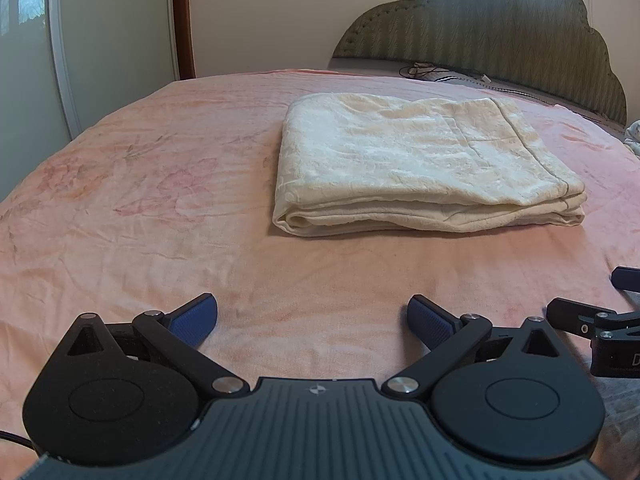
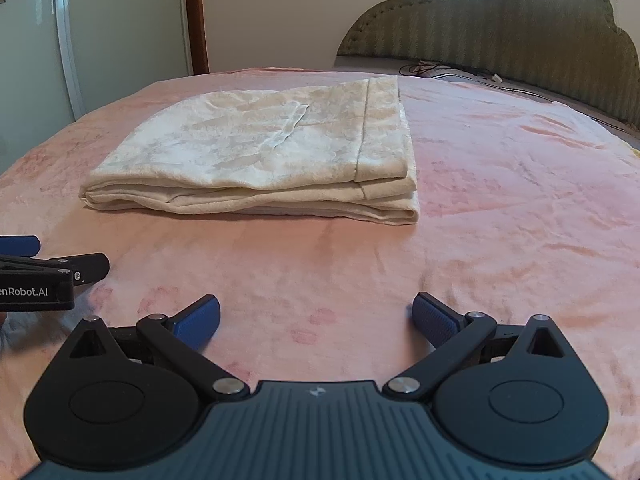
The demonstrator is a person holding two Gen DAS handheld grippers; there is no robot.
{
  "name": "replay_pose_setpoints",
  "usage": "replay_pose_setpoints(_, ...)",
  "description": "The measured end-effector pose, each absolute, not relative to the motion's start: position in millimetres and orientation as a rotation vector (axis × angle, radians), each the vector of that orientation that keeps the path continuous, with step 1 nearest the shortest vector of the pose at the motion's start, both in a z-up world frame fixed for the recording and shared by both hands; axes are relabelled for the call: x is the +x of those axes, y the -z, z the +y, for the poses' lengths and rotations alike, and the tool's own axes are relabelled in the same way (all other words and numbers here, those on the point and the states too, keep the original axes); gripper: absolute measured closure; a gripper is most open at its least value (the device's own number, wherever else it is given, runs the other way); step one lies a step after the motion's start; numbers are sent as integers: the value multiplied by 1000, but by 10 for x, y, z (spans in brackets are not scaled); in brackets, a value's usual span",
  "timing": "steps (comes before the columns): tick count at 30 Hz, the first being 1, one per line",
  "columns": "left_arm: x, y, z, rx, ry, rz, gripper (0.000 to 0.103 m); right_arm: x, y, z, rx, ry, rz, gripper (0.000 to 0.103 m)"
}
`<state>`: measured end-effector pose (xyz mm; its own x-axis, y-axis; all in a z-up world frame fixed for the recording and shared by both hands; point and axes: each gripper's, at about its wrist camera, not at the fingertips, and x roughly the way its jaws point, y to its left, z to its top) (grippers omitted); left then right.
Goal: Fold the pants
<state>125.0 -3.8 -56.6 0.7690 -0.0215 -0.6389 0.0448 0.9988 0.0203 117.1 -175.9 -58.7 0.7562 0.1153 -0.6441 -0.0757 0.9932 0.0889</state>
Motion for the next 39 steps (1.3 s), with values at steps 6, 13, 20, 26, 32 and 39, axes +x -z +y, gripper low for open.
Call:
replay_pose_setpoints(6,1246,568,-34,34,36,693,0,1175,589,-1763,65,-106,704,0)
replay_pose_setpoints(13,1246,568,-35,35,36,692,0,1173,594,-1745,70,-105,703,0)
replay_pose_setpoints(20,1243,571,-35,33,36,692,0,1193,601,-1715,76,-89,701,0)
replay_pose_setpoints(26,1244,571,-34,34,35,692,0,1185,604,-1740,76,-75,704,0)
replay_pose_setpoints(32,1245,570,-33,33,36,692,0,1178,604,-1753,81,-76,702,0)
replay_pose_setpoints(39,1243,572,-31,33,35,692,0,1181,603,-1748,81,-76,702,0)
